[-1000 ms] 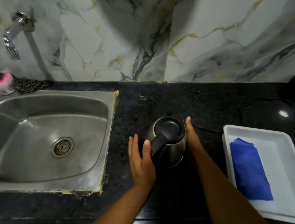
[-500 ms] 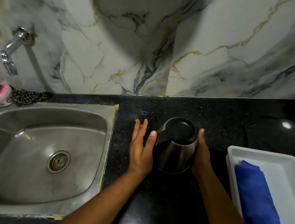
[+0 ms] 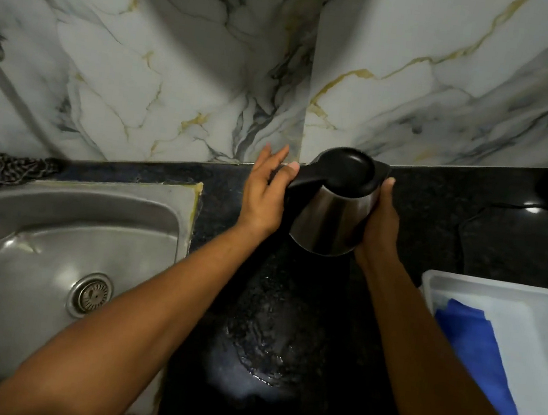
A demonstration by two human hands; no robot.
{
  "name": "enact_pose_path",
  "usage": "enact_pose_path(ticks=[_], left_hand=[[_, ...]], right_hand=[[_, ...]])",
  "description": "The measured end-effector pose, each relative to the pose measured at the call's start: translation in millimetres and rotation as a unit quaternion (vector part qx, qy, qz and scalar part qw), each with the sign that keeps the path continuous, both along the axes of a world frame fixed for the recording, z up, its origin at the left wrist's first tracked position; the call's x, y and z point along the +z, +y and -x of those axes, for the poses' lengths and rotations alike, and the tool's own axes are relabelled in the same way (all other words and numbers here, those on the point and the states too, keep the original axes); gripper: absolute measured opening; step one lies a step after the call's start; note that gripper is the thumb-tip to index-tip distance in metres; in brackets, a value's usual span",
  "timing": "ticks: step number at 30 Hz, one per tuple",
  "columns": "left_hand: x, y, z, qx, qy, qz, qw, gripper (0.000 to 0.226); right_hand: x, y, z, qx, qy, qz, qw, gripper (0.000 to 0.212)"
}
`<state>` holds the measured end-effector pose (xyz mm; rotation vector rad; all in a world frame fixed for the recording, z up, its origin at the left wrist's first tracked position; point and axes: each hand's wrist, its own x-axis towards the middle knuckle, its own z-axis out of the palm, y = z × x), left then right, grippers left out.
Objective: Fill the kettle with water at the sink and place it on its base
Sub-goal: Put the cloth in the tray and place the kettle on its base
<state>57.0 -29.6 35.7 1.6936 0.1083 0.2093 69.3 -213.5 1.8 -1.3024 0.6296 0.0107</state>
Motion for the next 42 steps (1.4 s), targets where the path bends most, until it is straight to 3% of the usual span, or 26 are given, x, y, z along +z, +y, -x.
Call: enact_pose_path(ticks=[5,11,29,34,38,42], left_hand=[[-16,10,-21,-0.012,0.013,-0.008,1.0,0.065],[-33,15,-21,-0.01,0.014,-0.022,1.0,0.075],[-43,29,-10,-0.005,0.014,-0.029,0.999,0.087],[-44,29,-15,-0.012,0.013,-0.022,1.0,0.079],[-51,24,-8,0.021,0.016,0.002,1.0,0.047],[-48,21,-7,0.038,0.011,0.011,0.999,0.072]], right_hand=[[-13,11,-14,-0.008,0.004,-0.008,1.0,0.065],[-34,13,-11,-0.015,0.0,-0.004,1.0,0.042],[-45,24,3,-0.01,-0.039,0.039,0.998,0.043],[-51,24,5,-0.024,-0.04,0.033,0.998,0.039],[-54,28,6,-0.021,-0.037,0.041,0.998,0.042],[-59,28,6,-0.02,-0.032,0.044,0.998,0.043]])
